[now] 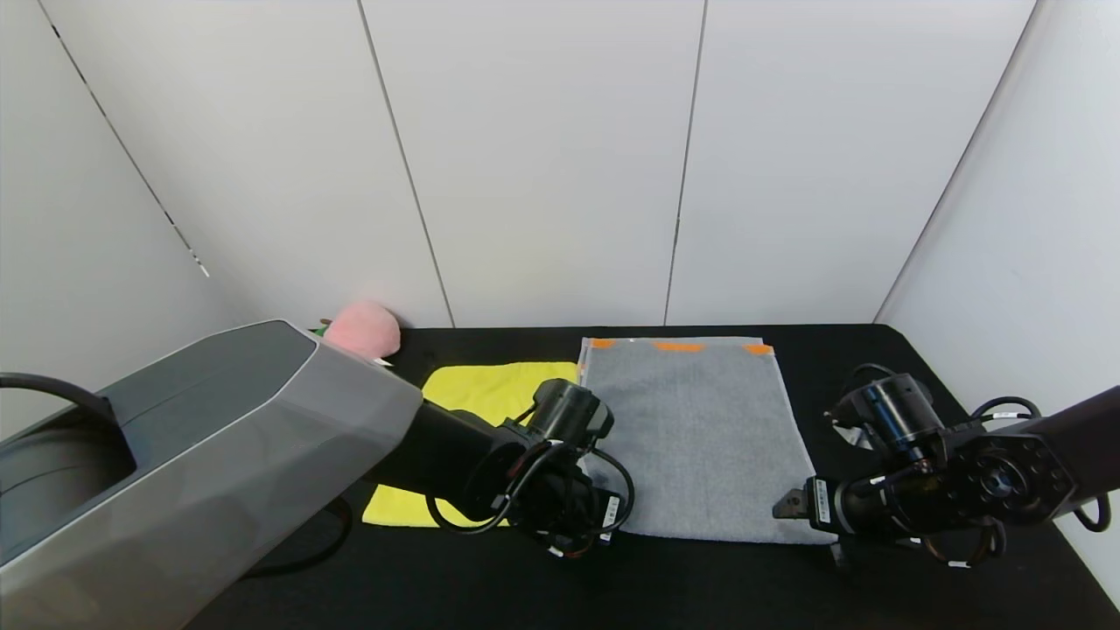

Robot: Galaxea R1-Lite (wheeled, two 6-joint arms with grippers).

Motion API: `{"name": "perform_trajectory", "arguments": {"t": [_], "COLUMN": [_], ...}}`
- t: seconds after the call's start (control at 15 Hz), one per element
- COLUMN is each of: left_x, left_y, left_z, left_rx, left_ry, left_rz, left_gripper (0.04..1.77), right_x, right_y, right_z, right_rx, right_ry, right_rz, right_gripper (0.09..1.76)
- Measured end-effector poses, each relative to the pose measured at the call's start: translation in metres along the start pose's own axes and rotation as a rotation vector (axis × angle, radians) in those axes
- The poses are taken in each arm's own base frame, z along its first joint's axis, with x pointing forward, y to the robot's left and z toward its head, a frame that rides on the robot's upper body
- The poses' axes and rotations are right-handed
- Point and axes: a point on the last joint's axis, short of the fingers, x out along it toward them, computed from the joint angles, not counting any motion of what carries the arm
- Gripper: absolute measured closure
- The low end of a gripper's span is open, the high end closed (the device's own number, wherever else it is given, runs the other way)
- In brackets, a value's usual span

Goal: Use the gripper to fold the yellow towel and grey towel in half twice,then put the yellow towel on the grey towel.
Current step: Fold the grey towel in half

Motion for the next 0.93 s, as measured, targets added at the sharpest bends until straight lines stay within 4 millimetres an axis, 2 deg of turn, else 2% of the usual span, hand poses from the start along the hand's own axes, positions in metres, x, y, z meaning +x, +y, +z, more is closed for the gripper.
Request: {"name": "perform_trajectory", "arguments": {"t": [0.8,0.93], "left_x": [-0.0003,-0.0003], "left_y": [0.0000,0.0000], "left_z": [-0.0001,-0.0001], "left_rx": [0.000,0.000], "left_ry": [0.001,0.001], "left_rz": [0.000,0.000], "left_gripper": [1.68,1.68], "right_x": [0.0068,0.0073], "right_y": [0.0023,0.0036], "right_z": [-0.0008,-0.0013], "right_rx": [-0.007,-0.011], "right_ry": [0.012,0.013], "right_rz": [-0.003,-0.002], "right_gripper": [0.14,0.47]}}
